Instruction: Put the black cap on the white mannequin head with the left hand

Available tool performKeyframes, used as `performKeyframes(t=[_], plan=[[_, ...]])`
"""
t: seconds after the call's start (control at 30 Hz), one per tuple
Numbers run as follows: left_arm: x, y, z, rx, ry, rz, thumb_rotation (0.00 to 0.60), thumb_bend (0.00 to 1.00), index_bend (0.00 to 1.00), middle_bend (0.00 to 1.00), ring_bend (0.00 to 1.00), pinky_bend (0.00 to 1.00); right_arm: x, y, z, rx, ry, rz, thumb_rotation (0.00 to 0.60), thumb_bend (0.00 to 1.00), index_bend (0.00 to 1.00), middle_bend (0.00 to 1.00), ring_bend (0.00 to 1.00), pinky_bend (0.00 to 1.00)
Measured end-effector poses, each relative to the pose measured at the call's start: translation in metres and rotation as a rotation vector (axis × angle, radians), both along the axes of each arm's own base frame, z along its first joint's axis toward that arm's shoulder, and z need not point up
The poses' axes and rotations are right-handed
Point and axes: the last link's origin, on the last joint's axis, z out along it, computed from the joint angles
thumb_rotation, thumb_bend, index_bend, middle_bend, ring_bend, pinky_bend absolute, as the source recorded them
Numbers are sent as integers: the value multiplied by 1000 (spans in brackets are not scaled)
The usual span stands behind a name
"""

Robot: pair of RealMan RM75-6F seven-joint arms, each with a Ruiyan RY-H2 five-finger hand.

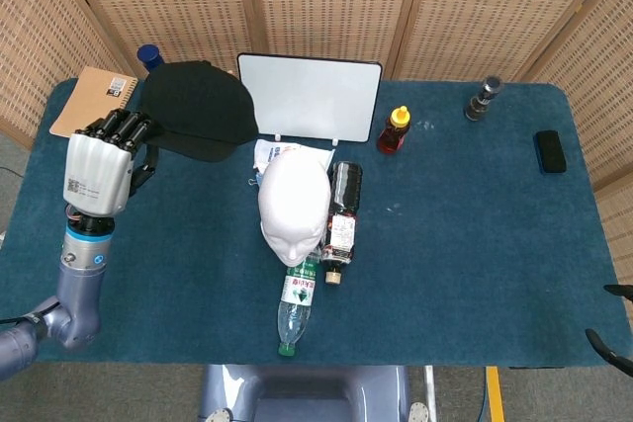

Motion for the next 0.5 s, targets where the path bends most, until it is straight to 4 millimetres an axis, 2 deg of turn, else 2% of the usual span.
performKeyframes(t=[0.23,0.5], plan=[[33,6,-20,-17,-73,-56,600,601,779,518,455,757,-2,1,1,0,0,-6,600,198,319,368,325,318],[66,12,-54,-58,-128,-114,600,597,779,518,455,757,-7,3,2,-4,1,-24,600,198,319,368,325,319]])
